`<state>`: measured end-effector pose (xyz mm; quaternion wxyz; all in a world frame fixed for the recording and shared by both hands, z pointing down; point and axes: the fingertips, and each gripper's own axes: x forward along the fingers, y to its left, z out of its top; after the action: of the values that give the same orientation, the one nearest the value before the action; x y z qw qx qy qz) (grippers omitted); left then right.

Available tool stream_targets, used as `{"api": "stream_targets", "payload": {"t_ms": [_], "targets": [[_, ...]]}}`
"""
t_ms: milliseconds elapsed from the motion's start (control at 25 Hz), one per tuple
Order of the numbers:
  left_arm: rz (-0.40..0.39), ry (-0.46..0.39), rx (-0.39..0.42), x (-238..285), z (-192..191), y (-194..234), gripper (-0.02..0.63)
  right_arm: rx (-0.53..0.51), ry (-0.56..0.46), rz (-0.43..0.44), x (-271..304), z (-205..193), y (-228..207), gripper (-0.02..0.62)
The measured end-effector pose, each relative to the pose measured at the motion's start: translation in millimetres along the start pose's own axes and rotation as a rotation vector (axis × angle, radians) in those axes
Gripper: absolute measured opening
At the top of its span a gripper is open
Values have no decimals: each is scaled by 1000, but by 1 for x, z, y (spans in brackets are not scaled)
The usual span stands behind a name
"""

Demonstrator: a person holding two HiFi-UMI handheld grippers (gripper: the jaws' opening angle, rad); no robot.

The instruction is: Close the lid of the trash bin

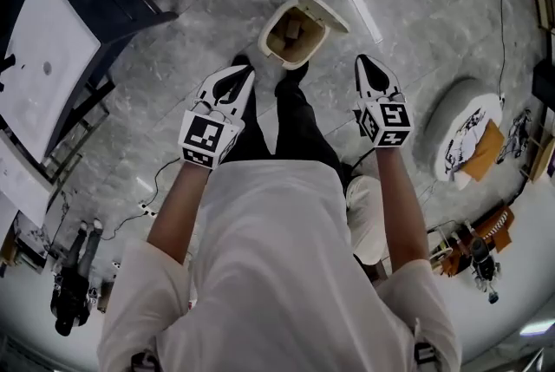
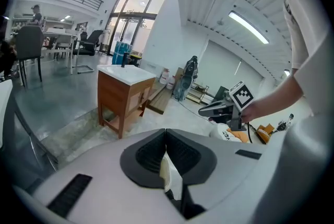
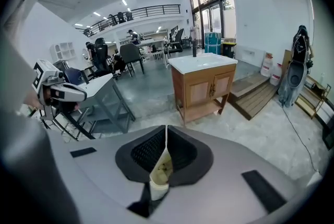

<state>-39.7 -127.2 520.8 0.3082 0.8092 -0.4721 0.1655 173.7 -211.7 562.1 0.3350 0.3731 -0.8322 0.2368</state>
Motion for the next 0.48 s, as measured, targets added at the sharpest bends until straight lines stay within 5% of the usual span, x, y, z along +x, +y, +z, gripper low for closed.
{"api": "stream_targets", "payload": {"t_ms": [480], "targets": [[85,23,-60,44,-27,-13,18,56,134,125,89,-42,-55,32]]}}
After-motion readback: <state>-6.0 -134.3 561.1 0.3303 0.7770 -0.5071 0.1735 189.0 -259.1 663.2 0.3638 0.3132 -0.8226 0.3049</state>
